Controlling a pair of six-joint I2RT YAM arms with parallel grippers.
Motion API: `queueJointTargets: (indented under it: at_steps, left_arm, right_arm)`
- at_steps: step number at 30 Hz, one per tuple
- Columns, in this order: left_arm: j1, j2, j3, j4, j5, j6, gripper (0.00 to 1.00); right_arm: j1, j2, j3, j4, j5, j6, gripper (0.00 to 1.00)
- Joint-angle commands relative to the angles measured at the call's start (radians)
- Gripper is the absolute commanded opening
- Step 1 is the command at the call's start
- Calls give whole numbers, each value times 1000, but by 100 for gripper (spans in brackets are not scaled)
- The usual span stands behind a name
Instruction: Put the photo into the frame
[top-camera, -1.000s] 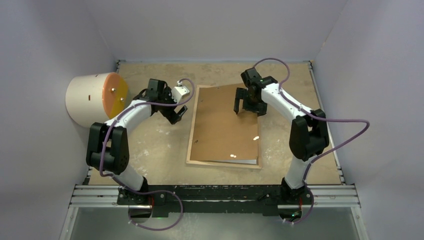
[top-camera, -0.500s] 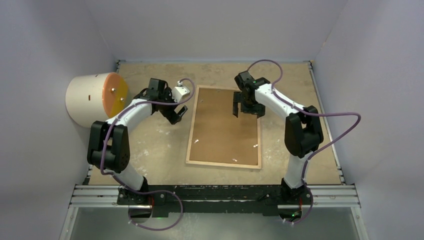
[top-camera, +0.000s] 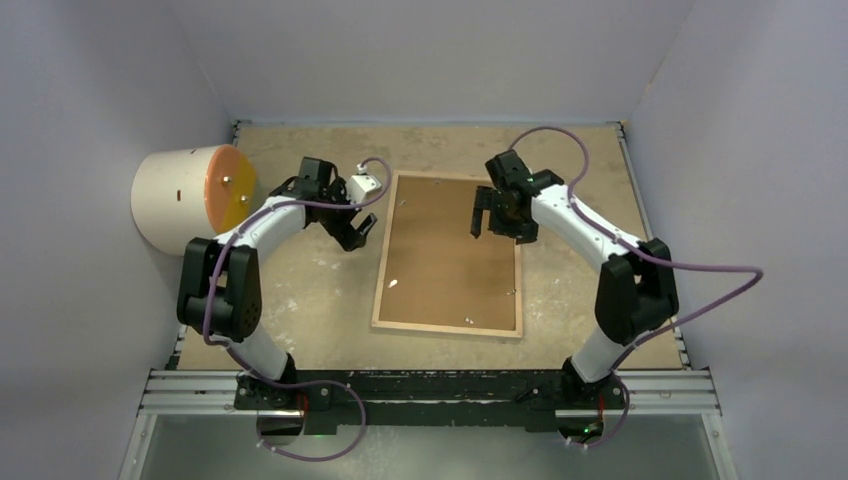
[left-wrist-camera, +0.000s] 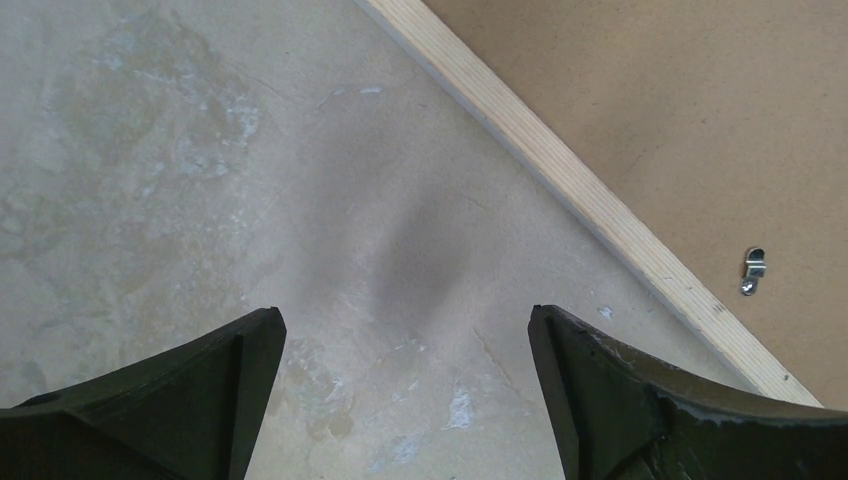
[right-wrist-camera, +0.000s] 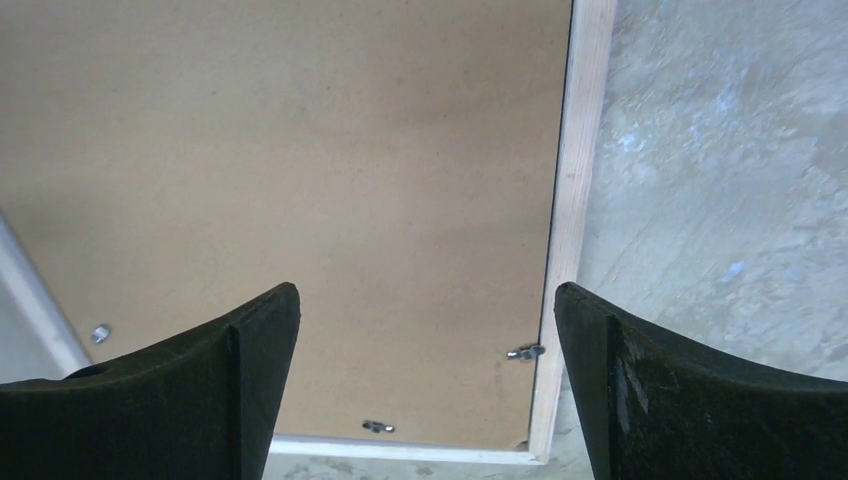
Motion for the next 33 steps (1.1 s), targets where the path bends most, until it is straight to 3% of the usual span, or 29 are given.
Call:
queueJointTargets:
  at_steps: [1, 5, 10, 19, 33]
  left_arm:
    - [7, 22, 42, -30, 109, -21, 100]
    - [5, 38, 46, -33, 139, -25, 99]
    - [4, 48, 51, -39, 144, -14, 98]
    - [-28, 93, 29, -28, 176, -29, 93]
    - [-44, 224, 80, -19, 275, -69, 78]
  right_arm:
    - [-9, -109, -136, 72, -119, 80, 99]
    - [-11, -231, -359, 189, -200, 183, 99]
    - [-10, -320, -499, 216, -205, 241, 94]
    - [-42, -361, -542, 227, -187, 243, 80]
    - [-132, -375, -633, 284, -295, 220, 74]
